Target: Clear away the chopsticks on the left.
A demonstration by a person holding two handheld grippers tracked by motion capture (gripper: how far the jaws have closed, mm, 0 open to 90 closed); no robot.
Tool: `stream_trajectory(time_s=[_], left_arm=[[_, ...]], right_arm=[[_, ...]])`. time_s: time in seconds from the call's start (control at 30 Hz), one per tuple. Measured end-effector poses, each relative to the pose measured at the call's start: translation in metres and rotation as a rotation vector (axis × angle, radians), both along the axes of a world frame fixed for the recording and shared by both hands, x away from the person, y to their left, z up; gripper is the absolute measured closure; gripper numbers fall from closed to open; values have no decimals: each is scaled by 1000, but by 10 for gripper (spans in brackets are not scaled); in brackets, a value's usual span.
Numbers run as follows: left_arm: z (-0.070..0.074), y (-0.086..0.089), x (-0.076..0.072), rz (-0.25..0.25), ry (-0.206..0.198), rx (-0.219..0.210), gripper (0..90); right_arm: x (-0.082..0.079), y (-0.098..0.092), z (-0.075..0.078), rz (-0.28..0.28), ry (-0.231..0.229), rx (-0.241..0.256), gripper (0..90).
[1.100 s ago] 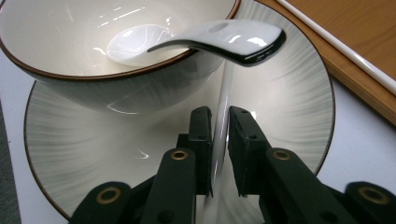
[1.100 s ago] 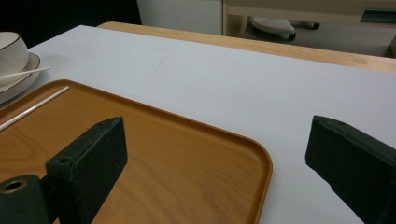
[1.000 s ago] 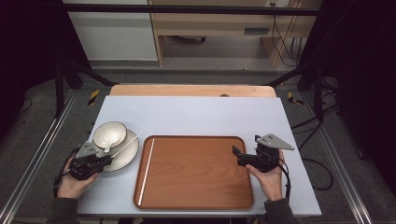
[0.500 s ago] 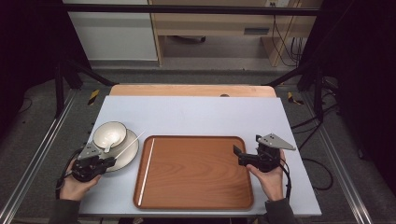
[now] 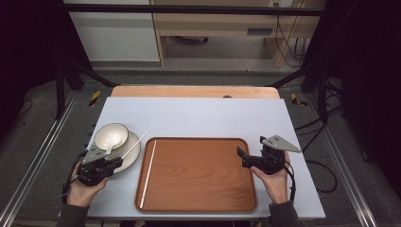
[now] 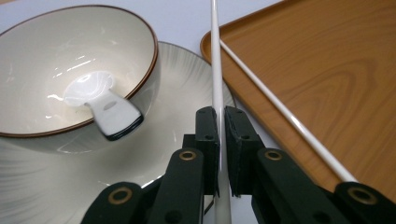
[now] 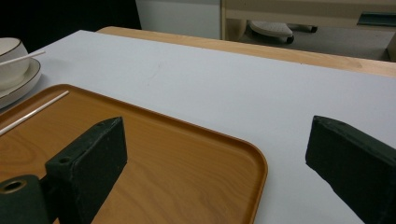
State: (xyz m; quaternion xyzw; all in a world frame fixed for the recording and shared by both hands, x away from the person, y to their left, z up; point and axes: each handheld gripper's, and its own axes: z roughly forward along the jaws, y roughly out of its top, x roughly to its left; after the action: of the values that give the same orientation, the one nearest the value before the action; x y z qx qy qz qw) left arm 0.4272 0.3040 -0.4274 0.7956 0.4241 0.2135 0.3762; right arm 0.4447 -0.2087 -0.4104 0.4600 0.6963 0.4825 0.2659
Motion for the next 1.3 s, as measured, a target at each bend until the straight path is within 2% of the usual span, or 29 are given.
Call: stream_trajectory(time_s=[0.5, 0.7, 0.8, 0.93, 1.13, 1.3], left_arm=[[11, -46, -15, 62, -67, -44, 842], [15, -63, -19, 110, -94, -58, 842], [16, -68, -18, 148, -96, -90, 842], [16, -80, -17, 180, -96, -72, 842], [15, -98, -14, 198, -100, -84, 842], [13, -109, -14, 210, -101, -140, 842]], right_arm=[[0, -1, 0, -1, -3, -1, 56], [0, 0, 0, -4, -3, 0, 56], [0, 0, 0, -9, -3, 1, 56], [0, -1, 0, -12, -5, 0, 56], [-1, -1, 1, -8, -6, 7, 56], [-1, -1, 1, -8, -8, 8, 56]])
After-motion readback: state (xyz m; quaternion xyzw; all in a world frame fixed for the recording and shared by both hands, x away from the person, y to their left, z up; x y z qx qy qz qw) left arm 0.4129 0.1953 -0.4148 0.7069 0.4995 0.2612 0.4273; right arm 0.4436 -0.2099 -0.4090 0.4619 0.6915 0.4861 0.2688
